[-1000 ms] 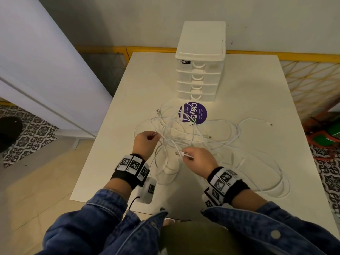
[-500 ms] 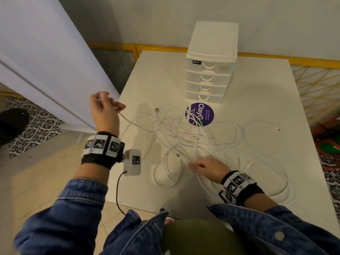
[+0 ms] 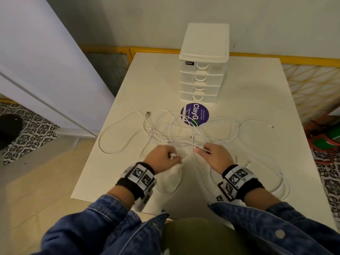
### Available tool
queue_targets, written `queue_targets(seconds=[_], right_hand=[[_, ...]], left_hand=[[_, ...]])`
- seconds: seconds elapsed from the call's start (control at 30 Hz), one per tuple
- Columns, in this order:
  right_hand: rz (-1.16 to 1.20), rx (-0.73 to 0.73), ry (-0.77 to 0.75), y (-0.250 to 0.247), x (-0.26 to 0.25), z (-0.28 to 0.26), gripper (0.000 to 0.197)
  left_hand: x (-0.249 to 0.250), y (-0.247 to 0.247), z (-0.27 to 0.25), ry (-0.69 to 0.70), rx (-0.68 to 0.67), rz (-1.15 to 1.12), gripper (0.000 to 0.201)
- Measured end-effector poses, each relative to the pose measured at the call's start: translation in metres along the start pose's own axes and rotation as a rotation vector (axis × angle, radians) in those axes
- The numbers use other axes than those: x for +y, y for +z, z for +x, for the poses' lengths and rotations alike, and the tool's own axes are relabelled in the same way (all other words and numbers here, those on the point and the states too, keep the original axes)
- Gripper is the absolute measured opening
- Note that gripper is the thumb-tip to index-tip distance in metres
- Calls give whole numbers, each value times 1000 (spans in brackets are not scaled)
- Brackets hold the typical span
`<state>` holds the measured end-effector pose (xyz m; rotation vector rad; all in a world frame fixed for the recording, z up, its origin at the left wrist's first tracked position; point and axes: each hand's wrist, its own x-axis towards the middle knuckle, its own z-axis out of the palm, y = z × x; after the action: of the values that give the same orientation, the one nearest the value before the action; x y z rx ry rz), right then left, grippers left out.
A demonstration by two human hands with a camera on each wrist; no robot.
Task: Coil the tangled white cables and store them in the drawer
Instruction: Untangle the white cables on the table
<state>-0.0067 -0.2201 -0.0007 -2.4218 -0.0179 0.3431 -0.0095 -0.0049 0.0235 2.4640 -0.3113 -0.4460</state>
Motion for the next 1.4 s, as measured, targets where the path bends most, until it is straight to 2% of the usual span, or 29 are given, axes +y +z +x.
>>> queue_targets(seconds=[0.1, 0.2, 0.27, 0.43, 0.53, 0.67, 0.77, 0.87, 0.93, 1.03, 1.1, 1.17, 1.23, 1.3, 1.4], right_hand=[[-28, -29, 44, 4, 4, -1, 44], [-19, -50, 43, 7, 5, -3, 43], [12, -59, 25, 6, 5, -3, 42], [108, -69, 10, -1, 12, -5, 36], [119, -71, 22, -3, 16, -4, 33], [16, -96, 60, -5, 16, -5, 33], [-7, -194, 40, -7, 12, -6, 31], [85, -246, 3, -13, 11, -5, 31], [220, -200, 17, -21, 10, -8, 39], [387, -36, 4, -38, -3, -10, 23], [444, 102, -46, -50, -14, -10, 16], [498, 174, -116, -57, -27, -8, 19], [486, 230, -178, -59, -40, -8, 20], [424, 295, -185, -58, -47, -6, 20], [311, 279, -125, -50, -53, 3, 21]], left_hand=[[9, 32, -3, -97, -172, 214, 31], [18, 49, -2, -145, -192, 320, 41], [21, 52, -1, -157, -183, 350, 40], [16, 32, 9, -157, -349, 151, 17], [19, 9, 14, -113, -375, -29, 5], [45, -25, 15, 2, -281, -288, 7], [60, -37, 21, -23, -75, -568, 22], [58, -38, 29, -47, 142, -618, 25], [48, -41, 33, -92, 277, -595, 25], [27, -55, 41, -220, 437, -698, 22], [13, -70, 51, -348, 503, -815, 19], [-3, -85, 61, -491, 534, -907, 20], [-17, -93, 73, -566, 547, -833, 35], [-31, -94, 87, -574, 517, -578, 49], [-44, -92, 111, -585, 391, -304, 43]])
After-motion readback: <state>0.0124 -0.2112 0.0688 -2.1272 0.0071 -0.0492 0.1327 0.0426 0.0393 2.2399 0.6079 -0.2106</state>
